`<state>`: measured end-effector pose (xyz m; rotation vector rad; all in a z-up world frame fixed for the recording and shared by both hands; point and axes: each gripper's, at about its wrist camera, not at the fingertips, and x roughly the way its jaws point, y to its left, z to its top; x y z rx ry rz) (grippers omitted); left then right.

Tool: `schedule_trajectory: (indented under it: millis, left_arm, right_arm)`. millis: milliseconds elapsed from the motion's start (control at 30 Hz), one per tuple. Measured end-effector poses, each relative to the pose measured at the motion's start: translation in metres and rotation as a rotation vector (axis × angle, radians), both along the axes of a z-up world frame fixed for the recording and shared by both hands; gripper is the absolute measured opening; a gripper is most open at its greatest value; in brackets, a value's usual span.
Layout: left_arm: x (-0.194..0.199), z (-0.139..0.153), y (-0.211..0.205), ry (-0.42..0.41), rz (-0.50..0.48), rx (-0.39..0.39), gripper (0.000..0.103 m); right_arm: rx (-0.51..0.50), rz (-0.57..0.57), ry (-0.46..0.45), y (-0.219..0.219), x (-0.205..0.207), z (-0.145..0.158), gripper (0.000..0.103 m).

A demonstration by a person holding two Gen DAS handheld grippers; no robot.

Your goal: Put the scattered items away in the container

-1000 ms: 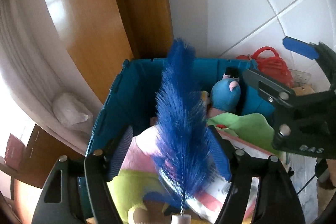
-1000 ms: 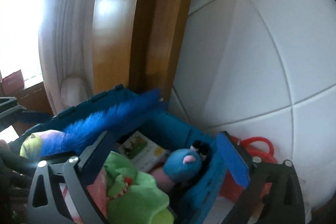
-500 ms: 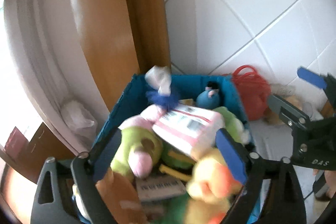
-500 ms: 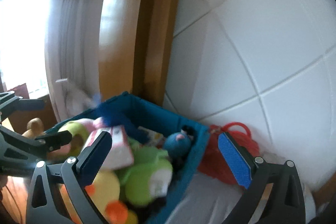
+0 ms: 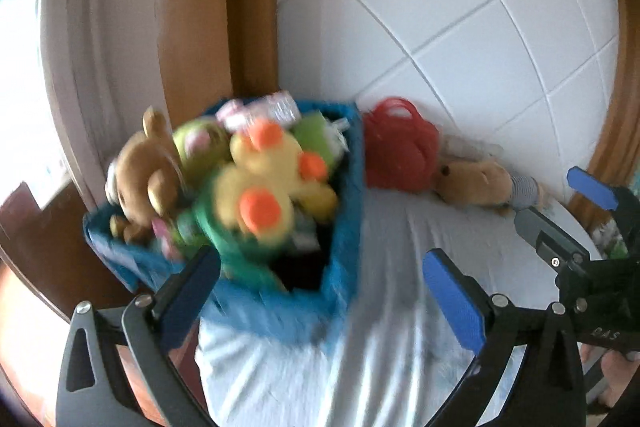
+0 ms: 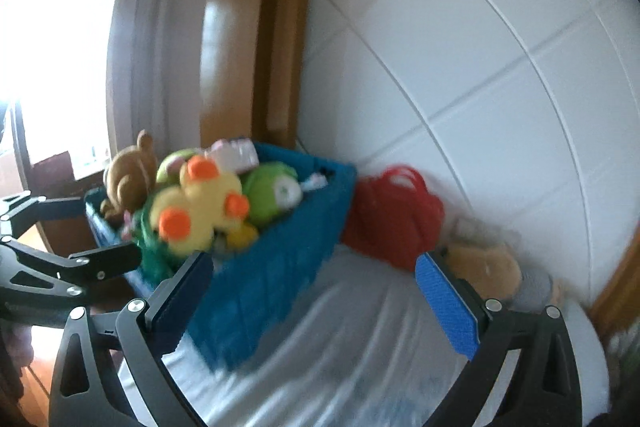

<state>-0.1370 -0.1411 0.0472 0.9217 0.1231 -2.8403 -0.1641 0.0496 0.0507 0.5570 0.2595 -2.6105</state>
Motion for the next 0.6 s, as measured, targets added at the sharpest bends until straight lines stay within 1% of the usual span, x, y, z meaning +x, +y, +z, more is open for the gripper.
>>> schedule_trajectory:
  millis: [133, 300, 467, 533, 600]
  left_arm:
    - [0.033, -0.01, 0.018, -0.012, 0.019, 0.008, 0.103]
    - [0.064, -0.012, 0.034, -0.006, 0.001, 0.003, 0.103]
    - [0.089, -0.023, 0.03, -0.001, 0.006, 0.025, 0.103]
    - [0.1, -0.027, 0.031, 0.001, -0.008, 0.033, 0.103]
    - [0.11, -0.029, 0.033, 0.003, -0.018, 0.02, 0.103]
  right_arm:
    - [-0.019, -0.012, -0.033, 0.023, 0.034, -0.008, 0.103]
    - [-0.034, -0.043, -0.017, 0.037, 0.068, -0.001, 0.103]
    - [-0.01, -0.089, -0.004, 0.041, 0.103, -0.01, 0.103]
    - [-0.009, -0.104, -0.014, 0.041, 0.111, -0.016, 0.103]
    - [-0.016, -0.116, -0.029, 0.042, 0.117, -0.022, 0.103]
